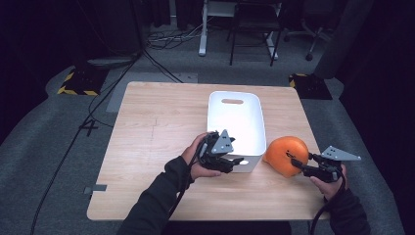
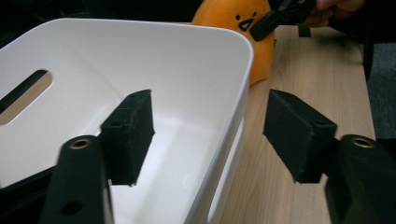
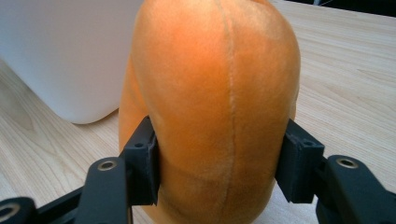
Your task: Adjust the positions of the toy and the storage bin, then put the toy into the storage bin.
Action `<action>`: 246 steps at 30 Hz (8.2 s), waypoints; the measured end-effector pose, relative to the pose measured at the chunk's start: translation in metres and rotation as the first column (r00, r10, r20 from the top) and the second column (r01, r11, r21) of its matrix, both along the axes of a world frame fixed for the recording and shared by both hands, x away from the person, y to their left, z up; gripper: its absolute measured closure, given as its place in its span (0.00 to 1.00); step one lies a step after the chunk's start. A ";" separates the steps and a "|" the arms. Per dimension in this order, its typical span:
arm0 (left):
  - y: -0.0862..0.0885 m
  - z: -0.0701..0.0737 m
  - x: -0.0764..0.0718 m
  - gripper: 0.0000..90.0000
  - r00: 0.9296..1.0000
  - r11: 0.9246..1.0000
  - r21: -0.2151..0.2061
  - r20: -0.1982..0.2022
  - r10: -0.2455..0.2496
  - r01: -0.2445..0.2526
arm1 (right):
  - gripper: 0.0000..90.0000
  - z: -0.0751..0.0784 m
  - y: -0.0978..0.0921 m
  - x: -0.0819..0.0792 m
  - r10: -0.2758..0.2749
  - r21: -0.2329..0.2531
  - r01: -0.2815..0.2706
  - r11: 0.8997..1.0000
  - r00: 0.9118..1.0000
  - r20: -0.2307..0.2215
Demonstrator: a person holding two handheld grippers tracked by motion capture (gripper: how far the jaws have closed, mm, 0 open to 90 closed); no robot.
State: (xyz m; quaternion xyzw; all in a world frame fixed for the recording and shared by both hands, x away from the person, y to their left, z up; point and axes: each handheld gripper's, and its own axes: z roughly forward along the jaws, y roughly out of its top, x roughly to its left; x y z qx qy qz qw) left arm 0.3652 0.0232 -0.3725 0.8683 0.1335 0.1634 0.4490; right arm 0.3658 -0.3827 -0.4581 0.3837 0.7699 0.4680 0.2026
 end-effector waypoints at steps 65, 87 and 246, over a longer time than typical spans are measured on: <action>0.150 -0.124 -0.033 0.19 0.899 0.912 0.205 -0.190 0.394 -0.356 | 0.46 -0.002 -0.001 0.002 -0.001 0.022 0.001 1.000 1.000 -0.015; 0.164 -0.130 -0.035 0.16 0.873 0.908 0.152 -0.252 0.418 -0.391 | 0.56 0.000 0.002 -0.003 0.001 -0.003 -0.001 1.000 1.000 0.020; 0.163 -0.130 -0.034 0.16 0.871 0.909 0.149 -0.260 0.417 -0.390 | 0.53 0.105 0.182 0.061 0.422 -0.271 -0.413 0.869 0.906 -0.027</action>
